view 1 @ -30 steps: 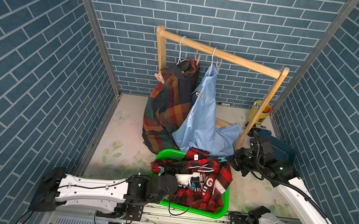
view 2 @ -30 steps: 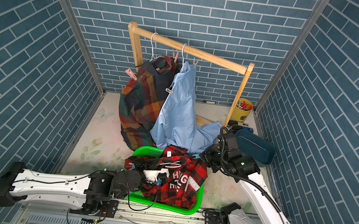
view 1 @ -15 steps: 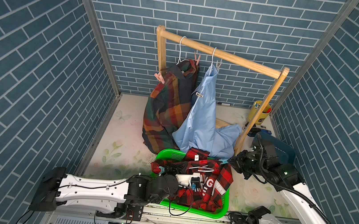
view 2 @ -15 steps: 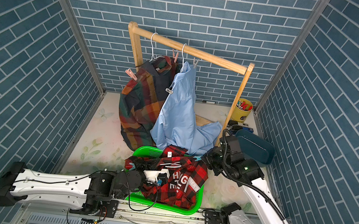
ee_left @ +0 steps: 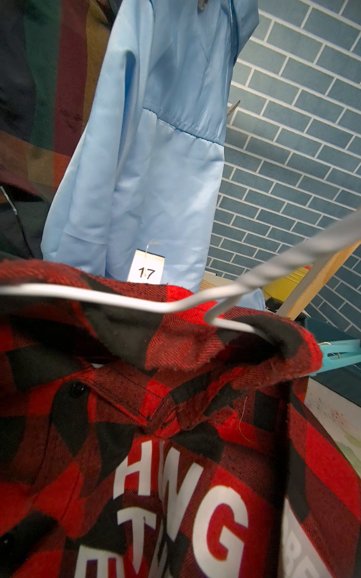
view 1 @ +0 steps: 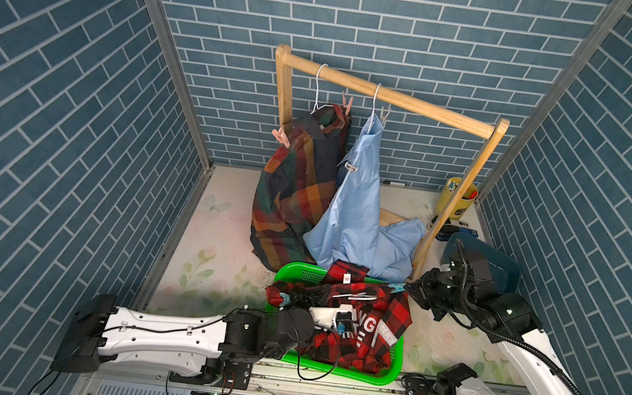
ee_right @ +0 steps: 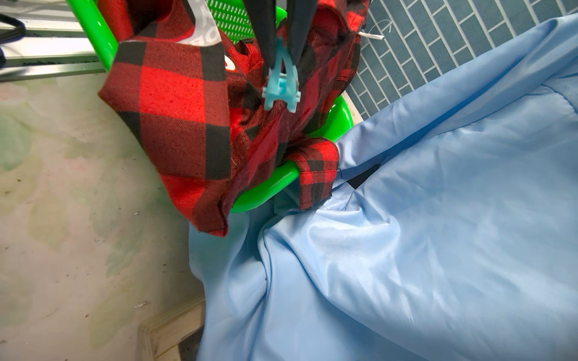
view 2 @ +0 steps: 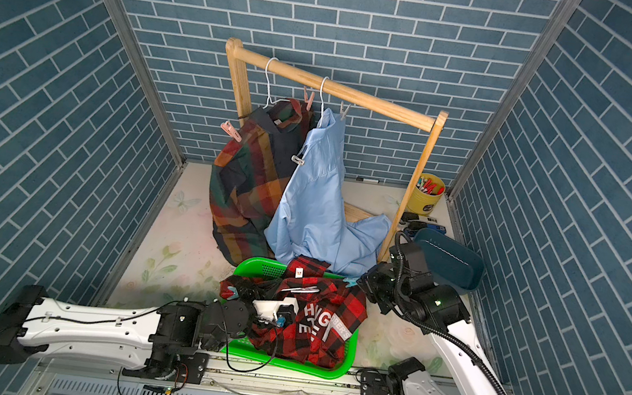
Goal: Remove the clothespins securing long-sleeve shirts to the hanger
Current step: Remove the clamp from the hanger.
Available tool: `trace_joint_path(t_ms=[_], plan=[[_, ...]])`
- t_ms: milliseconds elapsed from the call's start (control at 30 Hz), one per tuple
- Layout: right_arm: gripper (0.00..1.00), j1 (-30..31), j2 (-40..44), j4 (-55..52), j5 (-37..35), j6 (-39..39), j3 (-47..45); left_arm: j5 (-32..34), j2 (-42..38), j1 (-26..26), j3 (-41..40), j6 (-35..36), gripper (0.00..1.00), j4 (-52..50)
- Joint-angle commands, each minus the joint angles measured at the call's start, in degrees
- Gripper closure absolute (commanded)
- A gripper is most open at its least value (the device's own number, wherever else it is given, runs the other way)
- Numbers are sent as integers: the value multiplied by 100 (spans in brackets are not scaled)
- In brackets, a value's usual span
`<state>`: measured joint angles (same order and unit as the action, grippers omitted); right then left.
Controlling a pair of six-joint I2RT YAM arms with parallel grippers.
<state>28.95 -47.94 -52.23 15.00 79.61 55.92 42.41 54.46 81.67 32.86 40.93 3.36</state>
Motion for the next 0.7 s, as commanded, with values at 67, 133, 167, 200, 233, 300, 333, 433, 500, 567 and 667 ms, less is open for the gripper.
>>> trace_joint_path(t_ms=[67, 133, 167, 200, 233, 300, 333, 433, 500, 567, 667], plan=[[100, -12, 191, -488, -264, 64, 330, 119, 17, -38, -72, -111, 100, 44], [100, -12, 211, -596, -333, 13, 441, 109, 4, -55, -61, -133, 100, 27], [100, -18, 213, -668, -381, -23, 515, 102, -1, -61, -55, -145, 100, 9], [100, -22, 224, -737, -444, -68, 593, 100, -5, -70, -52, -153, 100, 3], [100, -21, 222, -781, -489, -98, 647, 85, -15, -63, -52, -168, 100, -11], [100, -53, 233, -929, -609, -183, 810, 74, -31, -73, -39, -203, 100, -73], [100, -85, 233, -1009, -681, -240, 898, 61, -49, -72, -18, -221, 100, -98], [100, -320, 194, -1170, -789, -493, 1162, -19, -190, -75, -2, -284, 100, -205], [100, -558, 90, -1275, -771, -685, 1349, -186, -347, -79, 18, -360, 100, -327], [100, -807, 0, -1294, -771, -878, 1473, -368, -495, -84, 42, -446, 100, -482], [100, -1262, -209, -1271, -665, -1203, 1594, -597, -687, -89, 84, -616, 100, -682]])
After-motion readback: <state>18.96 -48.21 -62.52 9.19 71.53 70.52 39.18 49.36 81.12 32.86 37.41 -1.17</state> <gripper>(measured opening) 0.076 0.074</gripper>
